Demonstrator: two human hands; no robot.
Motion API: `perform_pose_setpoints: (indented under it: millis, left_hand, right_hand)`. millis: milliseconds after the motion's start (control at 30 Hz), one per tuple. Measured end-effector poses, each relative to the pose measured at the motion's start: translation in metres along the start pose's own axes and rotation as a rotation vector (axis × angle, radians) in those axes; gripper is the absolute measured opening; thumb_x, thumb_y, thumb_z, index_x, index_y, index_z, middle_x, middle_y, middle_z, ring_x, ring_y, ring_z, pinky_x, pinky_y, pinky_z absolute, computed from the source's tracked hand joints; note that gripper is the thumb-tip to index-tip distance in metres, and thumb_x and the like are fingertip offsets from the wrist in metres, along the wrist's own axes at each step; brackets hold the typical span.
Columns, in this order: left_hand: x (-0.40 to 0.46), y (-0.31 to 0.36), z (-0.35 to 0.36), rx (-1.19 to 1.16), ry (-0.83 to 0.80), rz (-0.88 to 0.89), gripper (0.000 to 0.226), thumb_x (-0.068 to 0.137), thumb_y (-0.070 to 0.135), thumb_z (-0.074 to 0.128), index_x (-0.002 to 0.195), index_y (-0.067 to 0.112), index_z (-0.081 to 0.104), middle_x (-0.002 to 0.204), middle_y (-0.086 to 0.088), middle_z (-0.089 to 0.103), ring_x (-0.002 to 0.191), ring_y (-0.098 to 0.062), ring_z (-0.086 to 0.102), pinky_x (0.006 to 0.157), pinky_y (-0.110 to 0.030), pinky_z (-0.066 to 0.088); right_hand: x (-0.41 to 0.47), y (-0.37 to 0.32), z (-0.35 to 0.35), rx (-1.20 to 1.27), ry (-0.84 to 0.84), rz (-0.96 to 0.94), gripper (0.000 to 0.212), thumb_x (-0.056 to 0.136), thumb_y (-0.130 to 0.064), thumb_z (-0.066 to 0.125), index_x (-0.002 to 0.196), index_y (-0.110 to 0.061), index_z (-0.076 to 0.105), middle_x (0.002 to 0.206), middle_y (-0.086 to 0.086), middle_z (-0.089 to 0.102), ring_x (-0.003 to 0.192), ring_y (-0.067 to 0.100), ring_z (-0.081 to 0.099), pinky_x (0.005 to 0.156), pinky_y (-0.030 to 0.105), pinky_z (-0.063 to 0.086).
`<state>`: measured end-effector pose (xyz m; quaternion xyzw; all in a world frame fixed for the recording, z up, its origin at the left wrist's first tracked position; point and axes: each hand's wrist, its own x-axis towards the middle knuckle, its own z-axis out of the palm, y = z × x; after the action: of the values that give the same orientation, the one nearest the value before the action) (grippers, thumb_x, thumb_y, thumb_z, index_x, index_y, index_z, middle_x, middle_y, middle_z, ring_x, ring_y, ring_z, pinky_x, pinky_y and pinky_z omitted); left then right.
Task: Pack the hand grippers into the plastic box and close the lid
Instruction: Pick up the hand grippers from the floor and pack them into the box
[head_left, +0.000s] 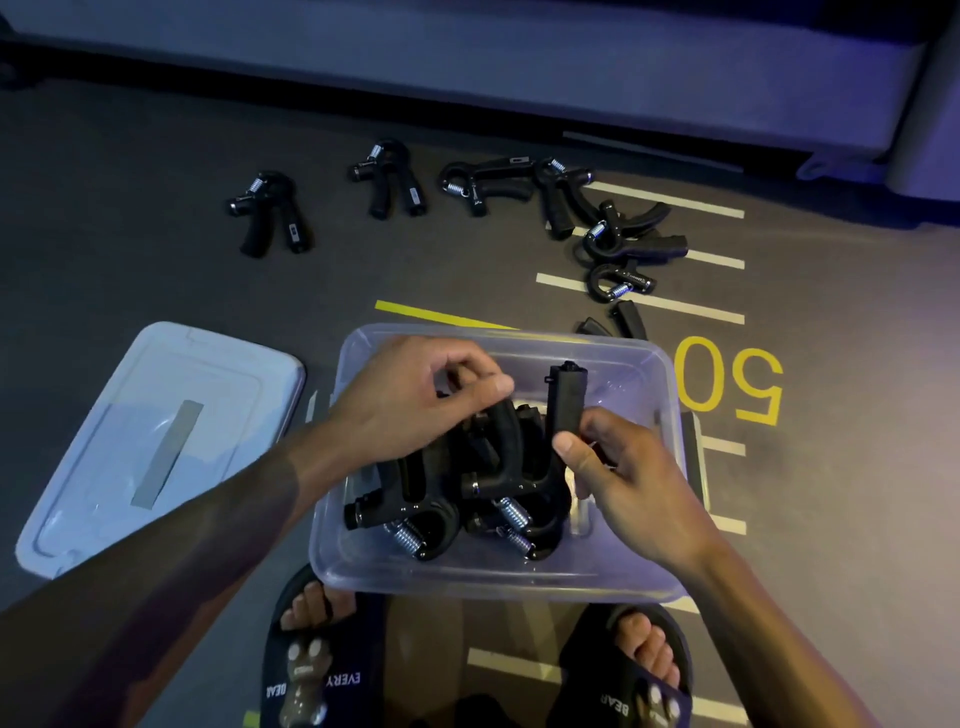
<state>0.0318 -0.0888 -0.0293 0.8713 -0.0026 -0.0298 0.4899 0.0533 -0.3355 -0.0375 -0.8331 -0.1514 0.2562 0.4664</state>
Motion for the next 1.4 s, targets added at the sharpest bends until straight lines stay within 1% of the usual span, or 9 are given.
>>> perform_pose_setpoints:
  millis: [100,267,400,633,767,900,1000,1133,1400]
  left_hand:
    - [0.009,-0.010,-0.010,0.342,0.218,0.143,0.022,0.097,0.046,0.055,0.102,0.031,0.070,0.099,0.018,0.067,0.101,-0.012,0.055,0.090,-0.038,0.042]
    - [0.012,-0.031,-0.006,0.546,0.077,0.145,0.038,0.099,0.048,0.053,0.134,0.034,0.058,0.127,0.014,0.059,0.118,-0.013,0.049,0.096,-0.036,0.035]
    - [0.016,-0.031,-0.002,0.514,0.059,0.127,0.040,0.100,0.049,0.051,0.137,0.036,0.054,0.124,0.015,0.060,0.111,-0.011,0.052,0.095,-0.031,0.030]
    - [0.017,-0.031,-0.002,0.515,0.057,0.115,0.039,0.099,0.051,0.048,0.136,0.039,0.054,0.118,0.019,0.061,0.105,-0.008,0.056,0.094,-0.029,0.029]
    - [0.018,-0.033,-0.002,0.524,0.047,0.111,0.039,0.100,0.050,0.049,0.138,0.041,0.052,0.117,0.020,0.061,0.104,-0.007,0.056,0.093,-0.029,0.029]
    - [0.018,-0.034,-0.002,0.525,0.042,0.097,0.039,0.100,0.050,0.049,0.138,0.043,0.050,0.117,0.021,0.061,0.104,-0.007,0.055,0.094,-0.030,0.030]
    - [0.018,-0.034,-0.001,0.529,0.047,0.100,0.039,0.100,0.049,0.050,0.138,0.043,0.051,0.117,0.021,0.062,0.104,-0.008,0.054,0.095,-0.029,0.029]
    - [0.017,-0.033,-0.002,0.524,0.051,0.104,0.039,0.100,0.047,0.052,0.139,0.042,0.052,0.119,0.020,0.062,0.105,-0.008,0.055,0.094,-0.029,0.029]
    - [0.017,-0.034,-0.002,0.521,0.044,0.104,0.040,0.100,0.048,0.051,0.139,0.042,0.051,0.120,0.021,0.062,0.105,-0.007,0.054,0.093,-0.028,0.027]
  right_hand:
    - [0.004,0.011,-0.001,-0.132,-0.061,0.035,0.028,0.100,-0.034,0.056,0.080,-0.014,0.055,0.069,0.007,0.053,0.069,0.029,0.052,0.068,0.044,0.046]
    - [0.006,0.020,0.016,-0.189,-0.124,0.103,0.038,0.093,-0.049,0.048,0.090,-0.014,0.060,0.080,0.008,0.065,0.078,0.030,0.061,0.076,0.049,0.051]
    - [0.008,0.023,0.020,-0.198,-0.106,0.148,0.025,0.099,-0.034,0.057,0.086,-0.013,0.059,0.078,0.011,0.064,0.077,0.033,0.059,0.073,0.045,0.050]
    - [0.004,0.018,0.023,-0.254,-0.042,0.245,0.027,0.092,-0.046,0.064,0.097,-0.020,0.059,0.076,0.002,0.070,0.067,0.024,0.070,0.066,0.039,0.058]
    - [0.002,0.009,0.026,-0.396,-0.044,0.253,0.035,0.089,-0.049,0.067,0.106,-0.020,0.058,0.080,-0.002,0.067,0.082,0.024,0.067,0.058,0.026,0.043]
    - [0.001,0.002,0.030,-0.557,-0.063,0.269,0.042,0.087,-0.058,0.062,0.109,-0.023,0.054,0.091,0.005,0.069,0.091,0.032,0.066,0.075,0.037,0.055]
    - [0.003,-0.007,0.036,-0.759,-0.118,0.283,0.046,0.094,-0.057,0.052,0.121,-0.019,0.049,0.108,0.011,0.067,0.105,0.036,0.063,0.084,0.039,0.053]
    - [0.007,-0.019,0.040,-0.820,-0.146,0.280,0.047,0.099,-0.048,0.051,0.129,-0.012,0.046,0.120,0.014,0.062,0.111,0.035,0.061,0.087,0.037,0.049]
    - [0.006,-0.028,0.039,-0.808,-0.157,0.306,0.046,0.098,-0.048,0.053,0.126,-0.011,0.050,0.120,0.015,0.063,0.112,0.035,0.062,0.086,0.036,0.049]
